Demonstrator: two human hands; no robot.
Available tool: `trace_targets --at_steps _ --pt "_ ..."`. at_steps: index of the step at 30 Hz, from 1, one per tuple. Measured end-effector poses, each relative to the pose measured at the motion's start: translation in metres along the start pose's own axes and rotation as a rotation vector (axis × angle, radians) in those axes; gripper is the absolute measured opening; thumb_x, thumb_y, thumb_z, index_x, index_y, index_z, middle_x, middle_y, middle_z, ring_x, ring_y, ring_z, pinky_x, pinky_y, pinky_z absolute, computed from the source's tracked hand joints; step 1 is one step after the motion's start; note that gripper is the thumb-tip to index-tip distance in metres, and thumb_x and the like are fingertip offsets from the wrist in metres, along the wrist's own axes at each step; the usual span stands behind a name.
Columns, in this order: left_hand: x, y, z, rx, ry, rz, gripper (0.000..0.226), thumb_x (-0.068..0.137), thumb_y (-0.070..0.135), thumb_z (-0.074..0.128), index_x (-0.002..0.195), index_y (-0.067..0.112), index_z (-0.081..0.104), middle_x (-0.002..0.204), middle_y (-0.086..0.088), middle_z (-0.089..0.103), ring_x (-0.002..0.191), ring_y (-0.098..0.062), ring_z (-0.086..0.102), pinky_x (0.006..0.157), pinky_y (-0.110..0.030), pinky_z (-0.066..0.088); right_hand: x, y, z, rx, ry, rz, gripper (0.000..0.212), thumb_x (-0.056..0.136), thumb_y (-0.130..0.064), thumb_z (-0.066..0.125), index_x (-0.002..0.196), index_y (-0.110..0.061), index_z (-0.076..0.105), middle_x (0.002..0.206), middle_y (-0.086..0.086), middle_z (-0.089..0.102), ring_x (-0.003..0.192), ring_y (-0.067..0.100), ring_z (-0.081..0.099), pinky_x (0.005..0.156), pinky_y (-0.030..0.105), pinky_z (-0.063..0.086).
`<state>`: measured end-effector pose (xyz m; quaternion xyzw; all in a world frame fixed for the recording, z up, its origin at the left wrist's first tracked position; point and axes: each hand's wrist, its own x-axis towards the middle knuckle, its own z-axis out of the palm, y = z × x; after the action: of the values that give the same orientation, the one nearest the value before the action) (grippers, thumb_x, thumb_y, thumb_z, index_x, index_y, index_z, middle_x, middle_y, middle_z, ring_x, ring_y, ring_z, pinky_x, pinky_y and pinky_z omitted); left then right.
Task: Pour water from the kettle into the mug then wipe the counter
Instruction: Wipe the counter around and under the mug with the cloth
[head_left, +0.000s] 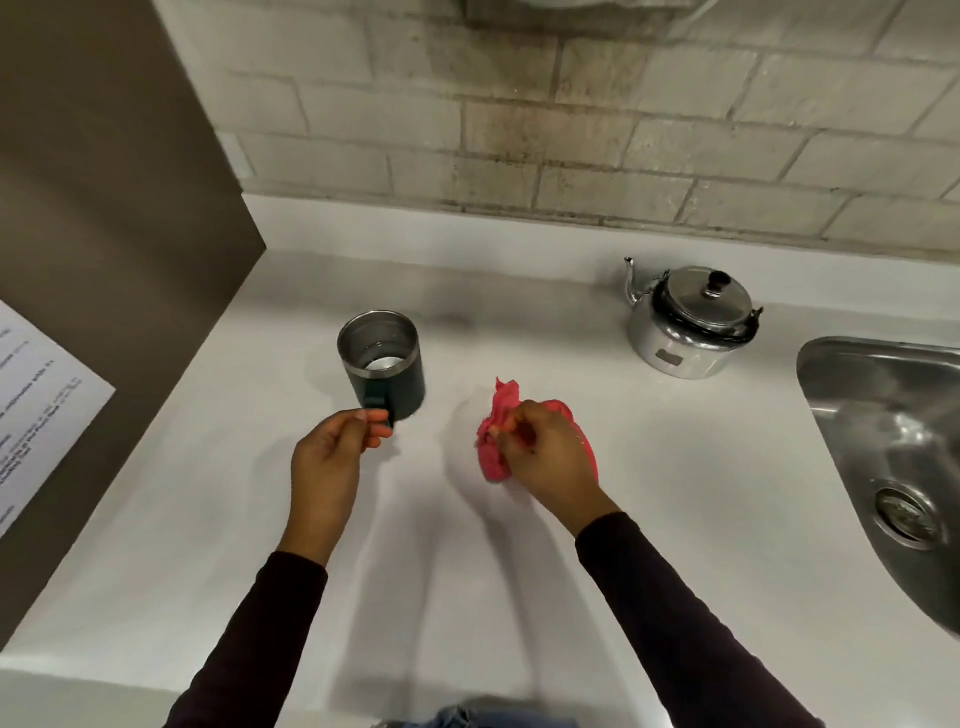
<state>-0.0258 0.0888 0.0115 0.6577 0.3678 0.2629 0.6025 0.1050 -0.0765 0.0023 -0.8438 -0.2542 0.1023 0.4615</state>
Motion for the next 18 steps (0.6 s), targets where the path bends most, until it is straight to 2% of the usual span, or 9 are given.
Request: trace_targets --at_steps 1,2,4,5,7,10,13,15,18 --pt "0.003 -0.002 -0.003 -0.002 0.025 -0.011 0.028 0.092 0.015 0.045 0.084 0.025 0.069 0.083 -0.001 0.070 0.078 -0.012 0.062 0.077 -0.022 0.048 -0.001 0.000 0.002 -0.106 0.050 0.006 0.011 0.080 -0.028 0.063 0.072 -0.024 0.057 0.075 -0.015 0.065 0.086 0.004 0.059 0.071 0.017 0.041" --pt "0.006 -0.004 -0.006 0.002 0.044 -0.024 0.025 0.092 0.014 0.045 0.088 0.022 0.068 0.088 -0.004 0.070 0.082 -0.016 0.062 0.080 -0.025 0.050 -0.001 0.001 0.006 -0.219 0.099 0.020 0.015 0.079 -0.039 0.063 0.082 -0.025 0.060 0.087 -0.014 0.065 0.097 0.011 0.055 0.081 0.025 0.041" --pt "0.015 -0.009 -0.006 0.026 0.049 -0.077 0.021 0.092 0.015 0.047 0.101 0.017 0.065 0.105 -0.010 0.068 0.096 -0.023 0.061 0.092 -0.037 0.049 -0.001 0.011 0.014 -0.390 0.081 0.109 0.043 0.079 -0.052 0.060 0.112 -0.026 0.057 0.126 0.001 0.054 0.123 0.027 0.042 0.102 0.045 0.034" --pt "0.020 -0.010 -0.004 0.039 0.046 -0.126 0.022 0.092 0.016 0.048 0.108 0.015 0.063 0.114 -0.010 0.065 0.105 -0.025 0.060 0.098 -0.041 0.047 -0.001 0.016 0.019 -0.454 0.013 0.176 0.058 0.079 -0.056 0.058 0.128 -0.027 0.047 0.143 0.008 0.038 0.135 0.034 0.028 0.108 0.057 0.024" --pt "0.030 -0.012 0.001 0.040 0.026 -0.220 0.024 0.091 0.020 0.051 0.112 0.014 0.060 0.118 -0.007 0.060 0.112 -0.024 0.056 0.104 -0.045 0.043 -0.003 0.026 0.031 -0.505 -0.125 0.291 0.080 0.081 -0.063 0.050 0.147 -0.029 0.020 0.158 0.014 0.004 0.143 0.043 0.001 0.108 0.069 0.004" --pt "0.043 -0.011 0.009 -0.013 -0.070 -0.313 0.015 0.091 0.025 0.051 0.091 0.017 0.063 0.106 -0.006 0.062 0.102 -0.020 0.056 0.098 -0.043 0.044 -0.003 0.043 0.051 -0.538 -0.183 0.289 0.088 0.083 -0.066 0.044 0.150 -0.030 0.000 0.158 0.017 -0.015 0.142 0.045 -0.011 0.108 0.066 -0.008" --pt "0.051 -0.009 0.014 -0.140 -0.206 -0.368 0.026 0.093 0.027 0.049 0.075 0.016 0.065 0.087 -0.004 0.065 0.089 -0.015 0.059 0.087 -0.035 0.050 0.009 0.051 0.057 -0.568 -0.197 0.220 0.088 0.082 -0.064 0.044 0.150 -0.027 0.001 0.158 0.017 -0.013 0.143 0.042 -0.013 0.110 0.062 -0.011" --pt "0.057 -0.009 0.017 -0.211 -0.247 -0.382 0.035 0.094 0.027 0.047 0.064 0.011 0.054 0.073 -0.006 0.058 0.083 -0.016 0.059 0.084 -0.033 0.052 0.023 0.054 0.057 -0.577 -0.219 0.167 0.088 0.078 -0.066 0.033 0.150 -0.027 0.003 0.159 0.017 -0.011 0.143 0.041 -0.015 0.110 0.059 -0.013" --pt "0.062 -0.008 0.020 -0.233 -0.240 -0.391 0.041 0.095 0.025 0.046 0.057 0.011 0.042 0.066 -0.007 0.048 0.077 -0.016 0.058 0.080 -0.031 0.053 0.054 0.053 0.057 -0.527 -0.226 0.087 0.084 0.073 -0.063 0.020 0.149 -0.027 0.013 0.160 0.012 -0.003 0.145 0.034 -0.011 0.112 0.058 -0.012"
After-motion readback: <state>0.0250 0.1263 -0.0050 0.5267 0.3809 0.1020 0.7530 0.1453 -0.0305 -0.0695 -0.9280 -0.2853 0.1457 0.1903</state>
